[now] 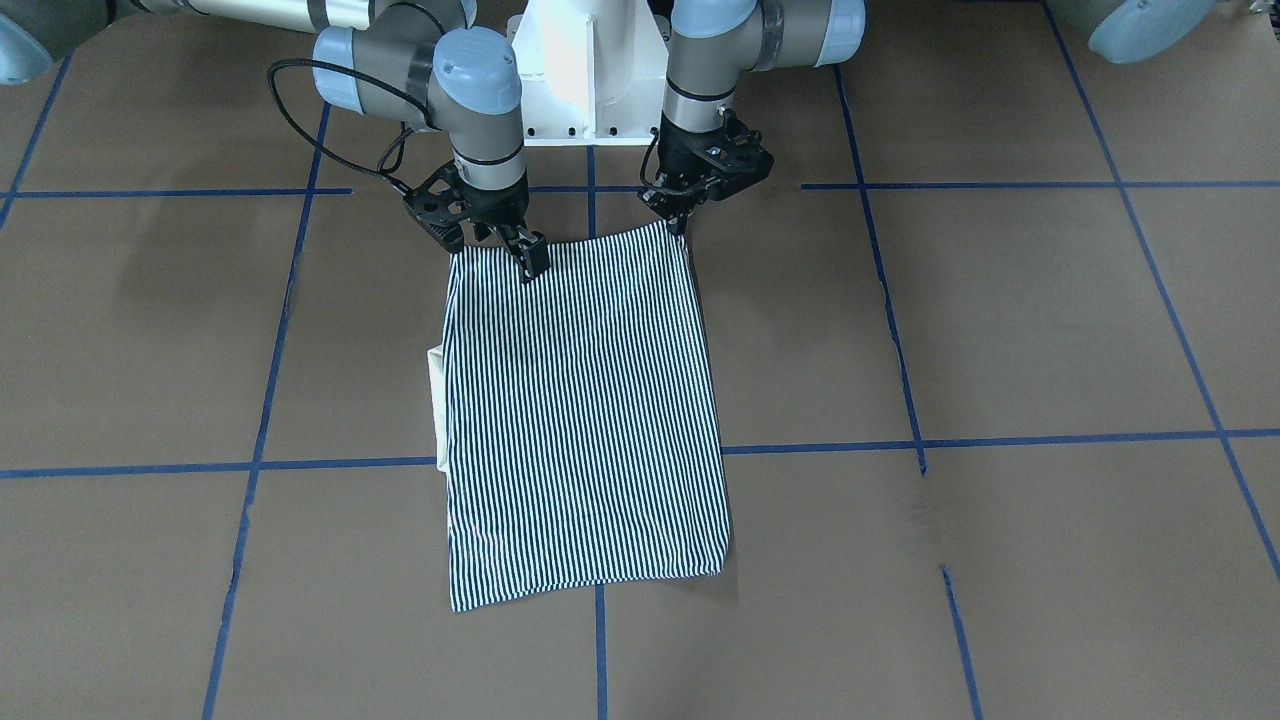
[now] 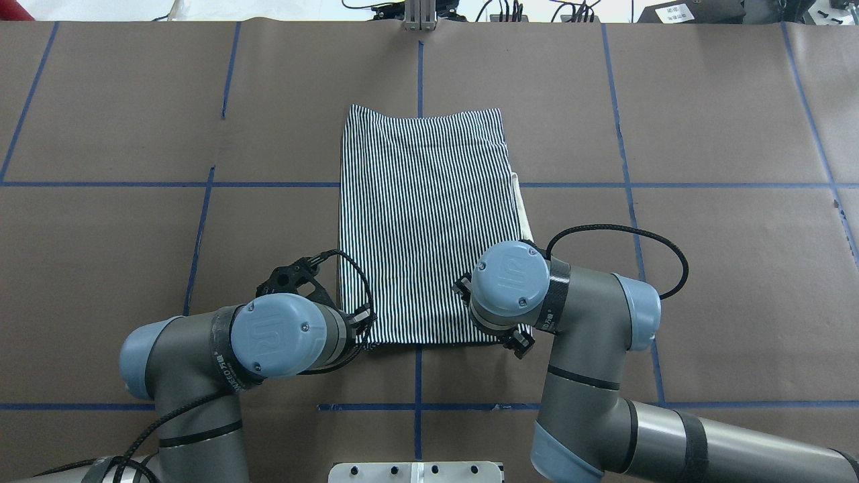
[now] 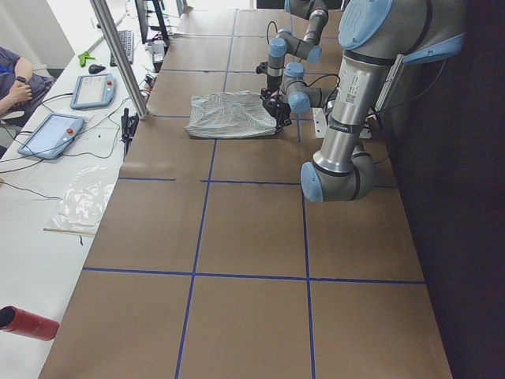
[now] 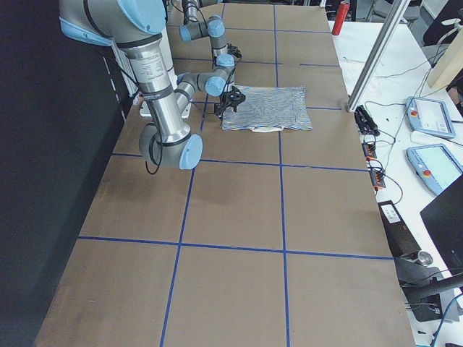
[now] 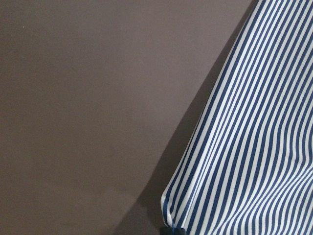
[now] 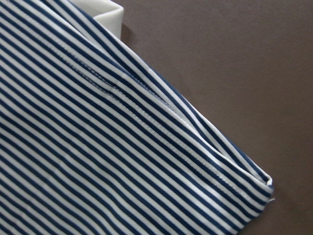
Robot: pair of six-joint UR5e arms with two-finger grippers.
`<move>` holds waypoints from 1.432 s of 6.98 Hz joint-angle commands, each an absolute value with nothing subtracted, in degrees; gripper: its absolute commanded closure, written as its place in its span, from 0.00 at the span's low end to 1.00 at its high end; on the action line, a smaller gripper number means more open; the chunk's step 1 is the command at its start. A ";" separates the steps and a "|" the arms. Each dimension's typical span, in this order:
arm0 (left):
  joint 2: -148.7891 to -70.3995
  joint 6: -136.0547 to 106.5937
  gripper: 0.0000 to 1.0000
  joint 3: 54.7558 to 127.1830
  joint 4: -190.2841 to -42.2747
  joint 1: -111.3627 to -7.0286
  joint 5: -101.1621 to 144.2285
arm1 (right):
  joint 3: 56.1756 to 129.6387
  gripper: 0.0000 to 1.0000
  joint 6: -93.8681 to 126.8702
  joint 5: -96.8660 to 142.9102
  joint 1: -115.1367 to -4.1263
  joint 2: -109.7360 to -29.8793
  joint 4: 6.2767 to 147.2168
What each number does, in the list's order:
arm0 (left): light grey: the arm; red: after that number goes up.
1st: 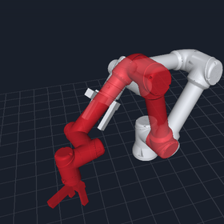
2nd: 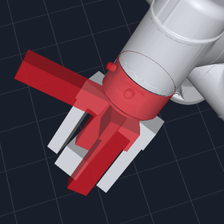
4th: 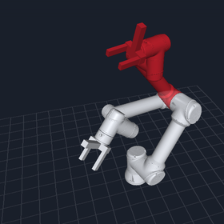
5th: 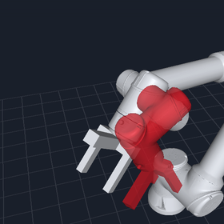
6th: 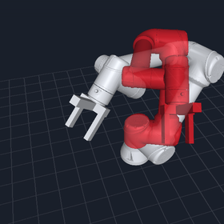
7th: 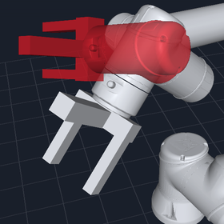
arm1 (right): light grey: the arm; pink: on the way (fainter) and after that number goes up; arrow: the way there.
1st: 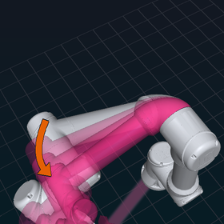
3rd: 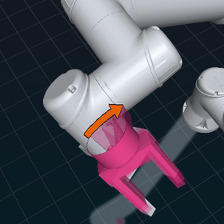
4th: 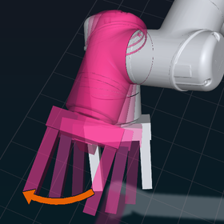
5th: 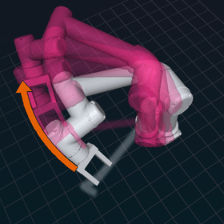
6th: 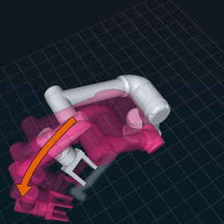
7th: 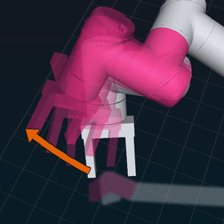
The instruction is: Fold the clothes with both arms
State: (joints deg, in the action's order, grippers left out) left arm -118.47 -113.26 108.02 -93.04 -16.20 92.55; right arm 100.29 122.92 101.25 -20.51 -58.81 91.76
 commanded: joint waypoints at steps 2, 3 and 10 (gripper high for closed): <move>-118.56 -113.38 1.00 108.02 -93.08 -16.26 92.55 | 99.67 0.00 122.96 101.16 -20.48 -58.54 92.55; -118.56 -113.38 1.00 108.02 -93.08 -16.17 92.55 | 99.67 0.05 123.05 101.16 -20.48 -58.36 92.55; -118.56 -113.55 1.00 108.02 -93.08 -16.26 92.46 | 97.91 0.08 123.40 101.25 -20.57 -56.78 94.22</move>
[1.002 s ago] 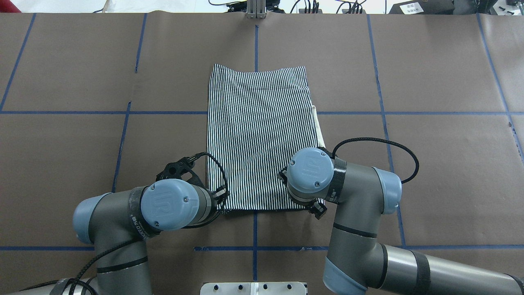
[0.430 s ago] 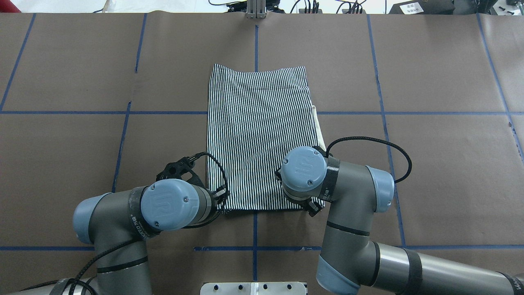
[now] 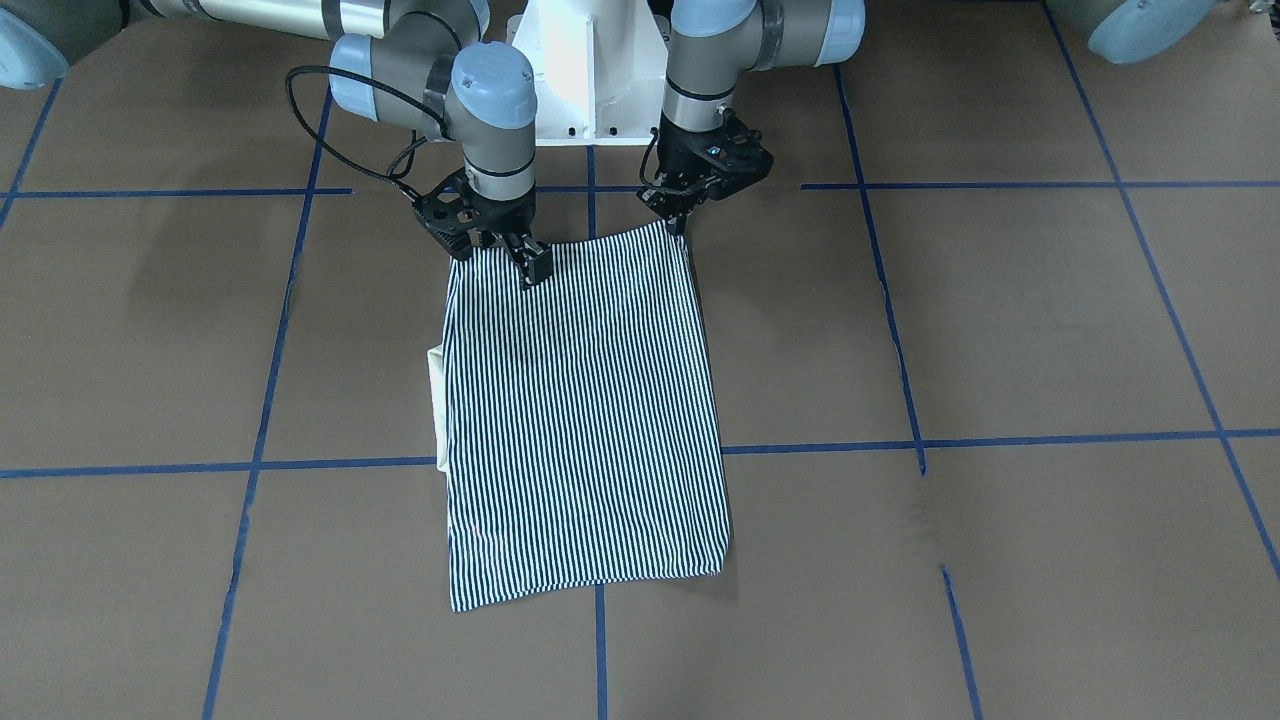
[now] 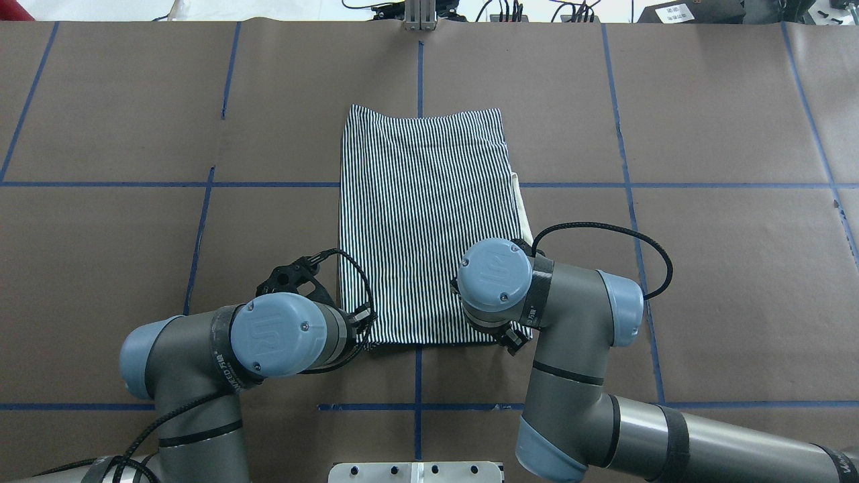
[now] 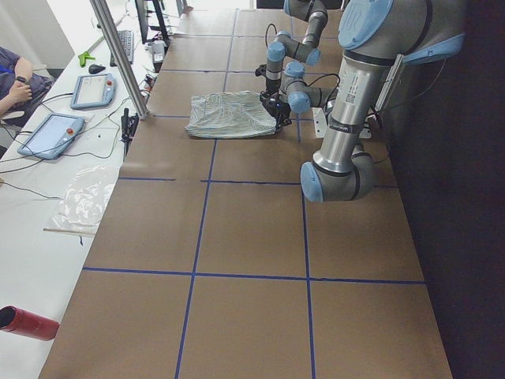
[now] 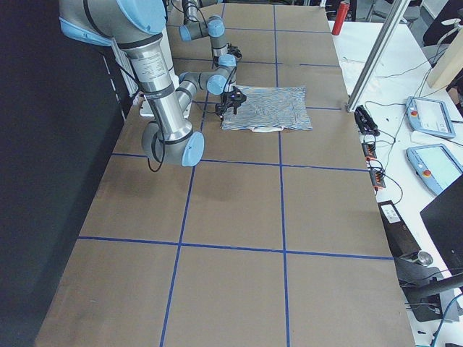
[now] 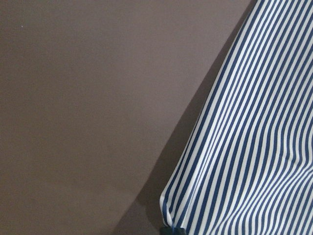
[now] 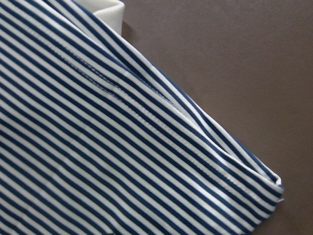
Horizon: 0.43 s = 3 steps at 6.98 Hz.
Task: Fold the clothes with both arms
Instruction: 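Hold the shirt's near corners with both grippers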
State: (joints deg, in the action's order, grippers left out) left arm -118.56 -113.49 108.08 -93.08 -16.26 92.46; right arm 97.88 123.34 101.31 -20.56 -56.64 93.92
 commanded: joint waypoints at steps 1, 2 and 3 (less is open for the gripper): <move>-118.48 -113.55 1.00 108.10 -93.08 -16.26 92.46 | 97.82 0.17 123.40 101.25 -20.57 -56.86 95.09; -118.39 -113.55 1.00 108.02 -93.08 -16.26 92.46 | 97.91 0.27 123.40 101.16 -20.57 -56.60 96.40; -118.39 -113.55 1.00 108.02 -93.08 -16.17 92.46 | 97.91 0.43 123.40 101.16 -20.57 -56.60 96.42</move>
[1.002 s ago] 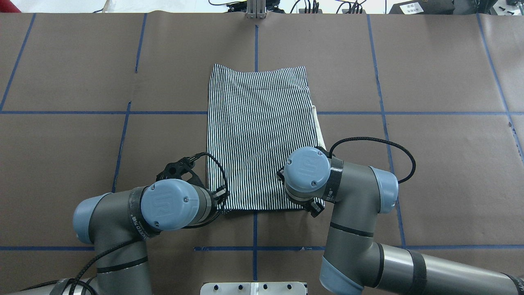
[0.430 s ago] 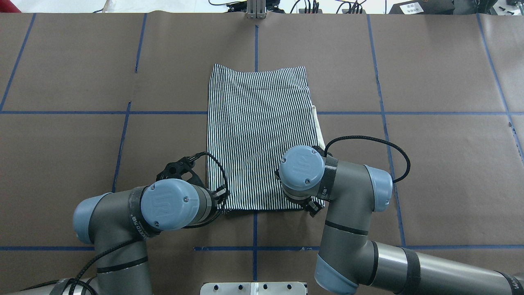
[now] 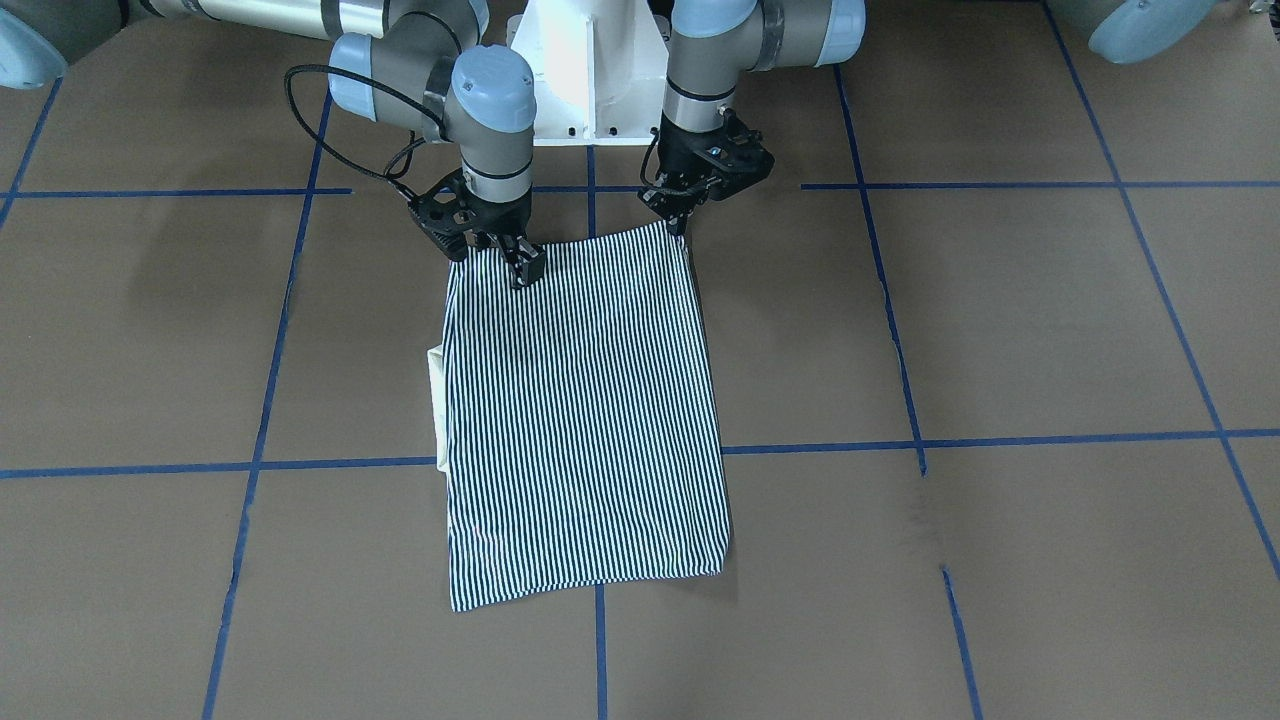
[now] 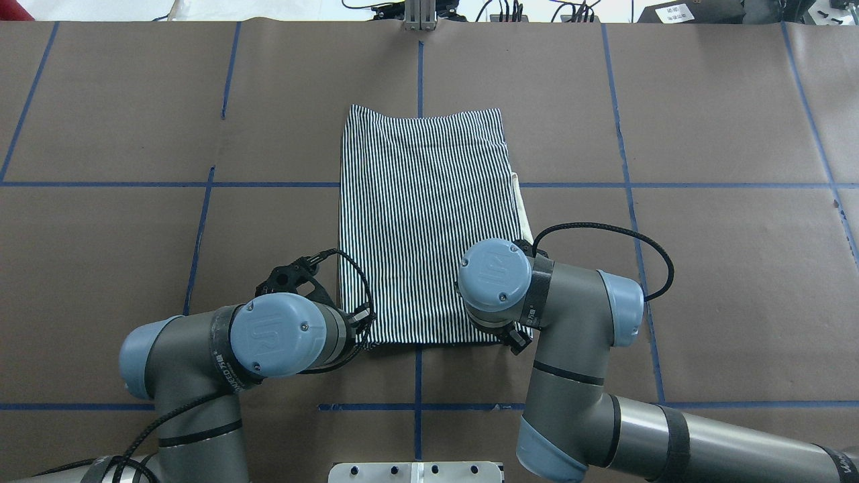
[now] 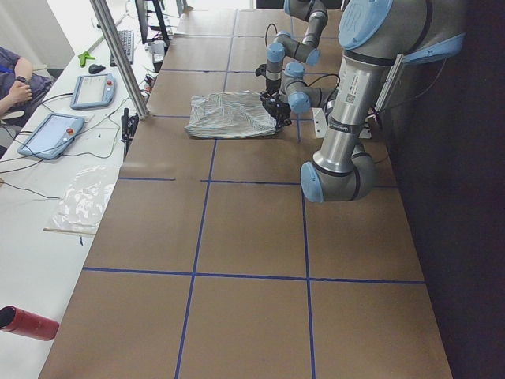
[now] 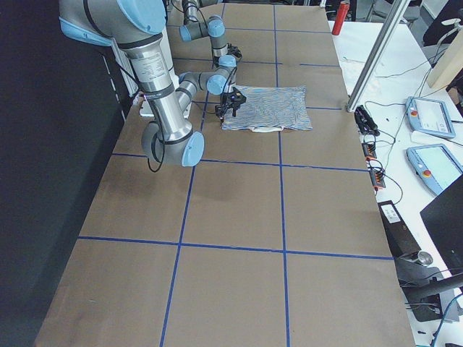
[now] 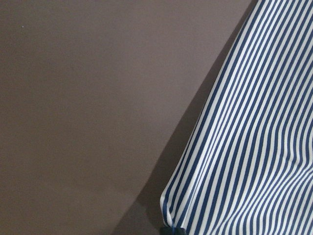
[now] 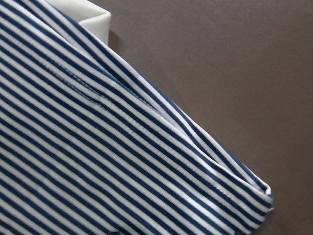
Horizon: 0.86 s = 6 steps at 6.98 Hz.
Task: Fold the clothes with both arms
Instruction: 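Hold the shirt's near corners with both grippers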
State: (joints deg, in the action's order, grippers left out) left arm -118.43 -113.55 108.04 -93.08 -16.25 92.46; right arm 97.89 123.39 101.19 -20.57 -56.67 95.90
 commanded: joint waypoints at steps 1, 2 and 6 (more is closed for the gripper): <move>-118.48 -113.55 1.00 108.02 -93.08 -16.26 92.46 | 97.91 0.68 123.31 101.16 -20.57 -56.51 96.33; -118.48 -113.55 1.00 108.02 -93.08 -16.17 92.46 | 97.91 0.96 123.14 101.25 -20.57 -56.43 96.24; -118.39 -113.29 1.00 108.54 -93.08 -16.61 92.29 | 99.57 1.00 122.87 99.94 -20.48 -56.16 96.06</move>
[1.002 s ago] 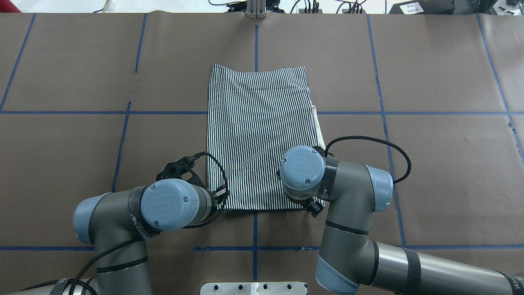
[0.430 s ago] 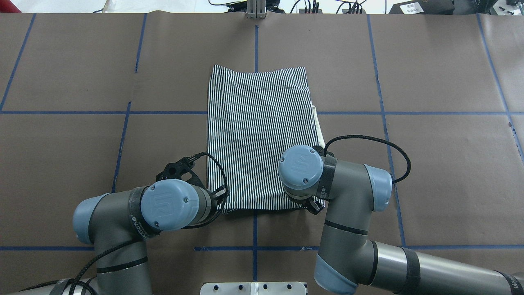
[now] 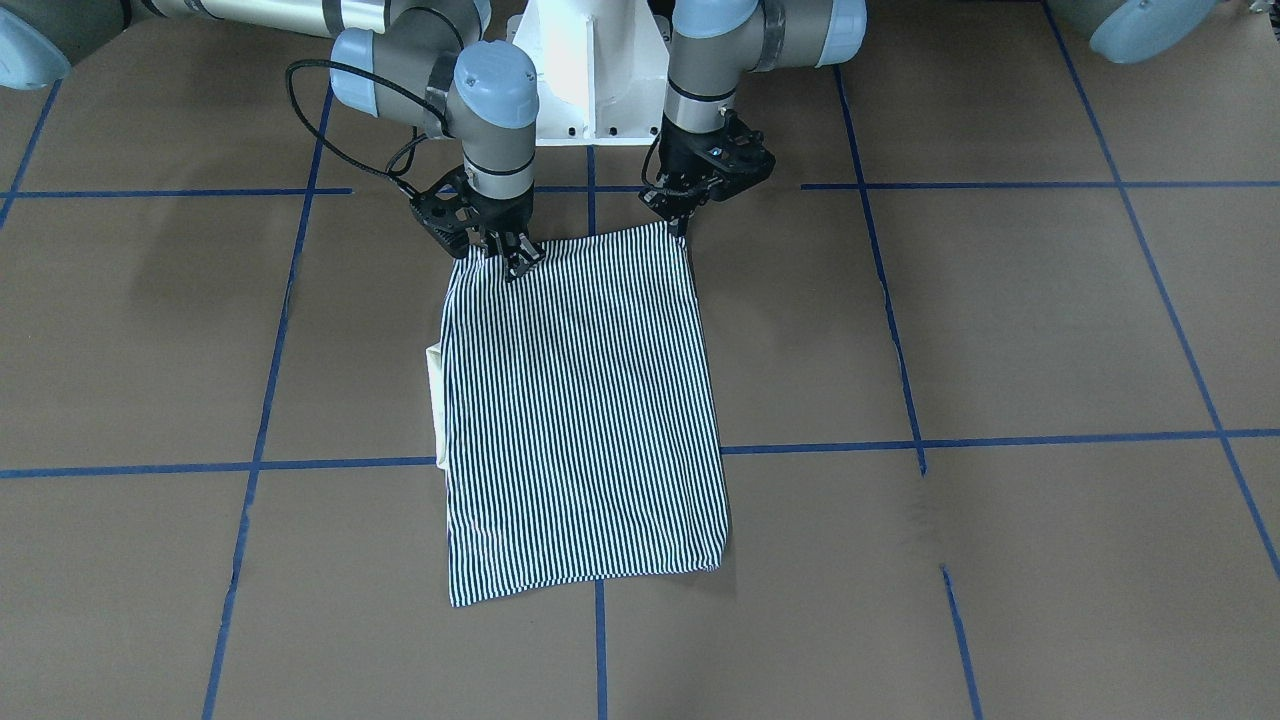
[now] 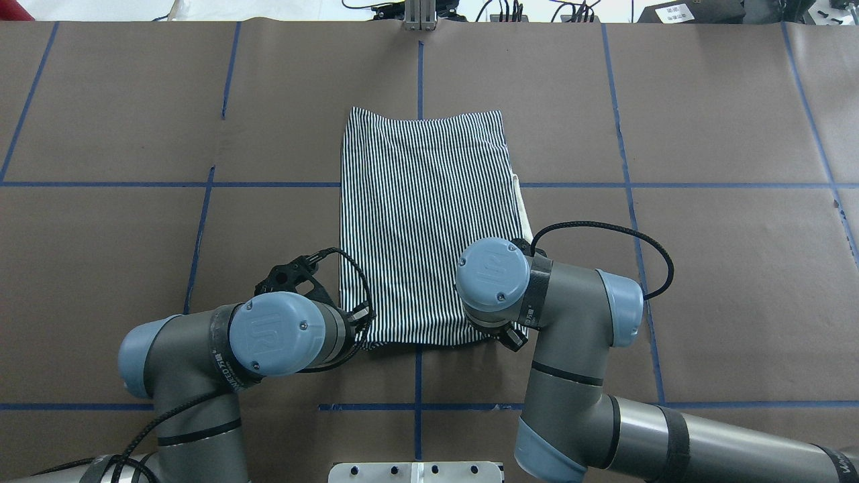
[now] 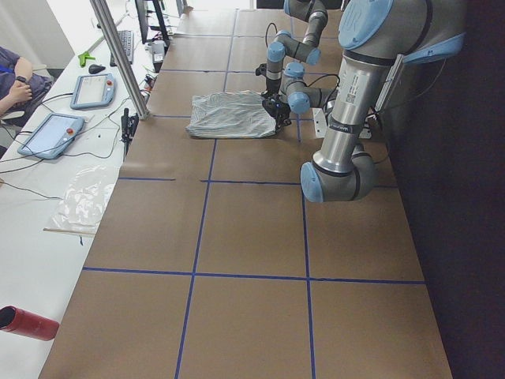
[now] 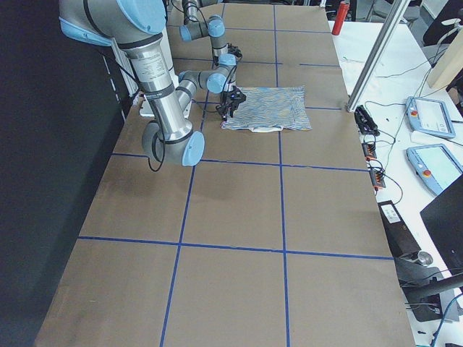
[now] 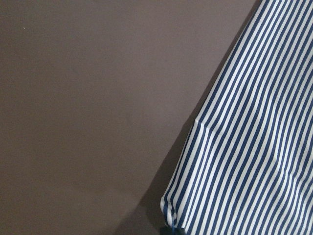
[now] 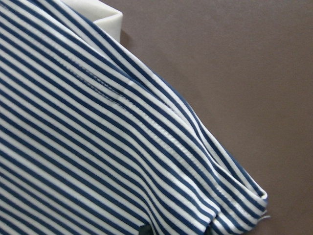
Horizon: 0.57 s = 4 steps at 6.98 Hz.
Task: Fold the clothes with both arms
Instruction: 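Hold the shirt's near corners with both grippers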
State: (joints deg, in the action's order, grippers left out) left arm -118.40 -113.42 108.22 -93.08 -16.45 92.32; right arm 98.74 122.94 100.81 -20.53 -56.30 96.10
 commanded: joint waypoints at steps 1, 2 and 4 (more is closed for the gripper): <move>-118.39 -113.29 1.00 108.54 -93.08 -16.61 92.29 | 99.58 1.00 123.05 99.76 -20.48 -55.81 96.06; -118.39 -113.20 1.00 108.54 -93.08 -16.70 92.20 | 99.58 1.00 123.22 99.67 -20.48 -55.81 96.06; -118.65 -113.20 1.00 108.63 -93.16 -16.61 92.46 | 99.67 1.00 123.31 99.58 -20.48 -55.64 95.89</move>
State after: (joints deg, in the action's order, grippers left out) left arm -118.49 -113.22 108.57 -93.13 -16.63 92.27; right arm 99.59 123.25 99.68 -20.48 -55.75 95.95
